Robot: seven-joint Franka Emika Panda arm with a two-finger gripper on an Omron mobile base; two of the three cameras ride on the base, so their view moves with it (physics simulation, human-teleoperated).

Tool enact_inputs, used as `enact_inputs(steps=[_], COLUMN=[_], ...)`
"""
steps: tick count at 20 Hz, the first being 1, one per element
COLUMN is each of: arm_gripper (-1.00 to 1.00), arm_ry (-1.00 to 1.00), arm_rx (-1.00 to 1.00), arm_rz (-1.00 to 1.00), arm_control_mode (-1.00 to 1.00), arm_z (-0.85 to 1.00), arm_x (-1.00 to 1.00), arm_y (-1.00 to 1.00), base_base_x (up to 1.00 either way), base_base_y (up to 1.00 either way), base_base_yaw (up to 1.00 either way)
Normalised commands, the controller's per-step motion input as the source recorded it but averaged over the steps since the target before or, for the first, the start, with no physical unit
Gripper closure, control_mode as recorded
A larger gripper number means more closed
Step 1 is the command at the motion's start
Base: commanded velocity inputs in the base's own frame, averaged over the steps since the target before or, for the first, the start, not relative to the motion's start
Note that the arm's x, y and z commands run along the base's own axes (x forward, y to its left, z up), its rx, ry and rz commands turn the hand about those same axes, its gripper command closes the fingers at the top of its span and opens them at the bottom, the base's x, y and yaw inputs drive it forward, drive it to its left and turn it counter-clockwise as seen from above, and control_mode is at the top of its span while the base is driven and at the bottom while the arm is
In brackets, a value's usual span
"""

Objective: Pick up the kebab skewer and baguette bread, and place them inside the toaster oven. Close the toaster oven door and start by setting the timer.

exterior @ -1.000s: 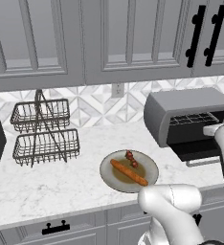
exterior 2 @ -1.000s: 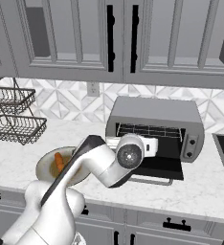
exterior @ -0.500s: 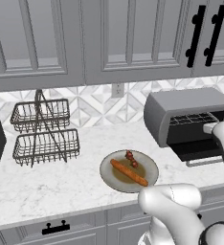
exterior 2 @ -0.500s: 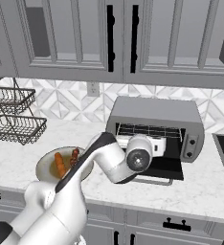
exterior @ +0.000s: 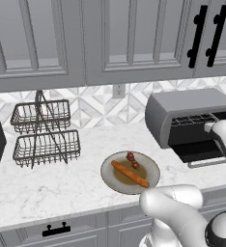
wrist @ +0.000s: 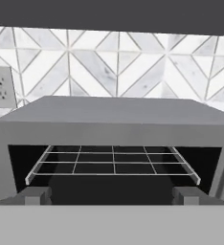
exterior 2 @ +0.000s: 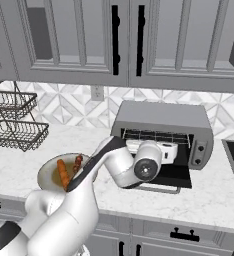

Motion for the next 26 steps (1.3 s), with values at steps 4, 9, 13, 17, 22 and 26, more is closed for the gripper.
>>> enact_inputs(steps=[4,9,13,17,22,26], arm_gripper=[-1.0,-1.0,-1.0,-1.0,-1.0,-1.0], arm_ry=[-0.04,0.0,-0.01,-0.03,-0.02,0.0], arm_rx=[0.0,0.0,0.0,0.0,0.0,0.0], arm_rz=[0.0,0.0,0.0,0.0,0.0,0.0], arm_control_mode=[-1.0,-1.0,-1.0,-1.0,-1.0,-1.0], arm_z=[-0.08,-0.27,-0.17,0.0,0.0,-0.15], arm_x=[0.44,0.2,0.18,0.38,0.37,0.21], arm_y=[-0.02,-0.01,-0.01,-0.04,-0.01,0.0], base_base_x=[0.0,0.0,0.0,0.0,0.0,0.0], base_base_y=[0.0,0.0,0.0,0.0,0.0,0.0], base_base_yaw=[0.0,0.0,0.0,0.0,0.0,0.0])
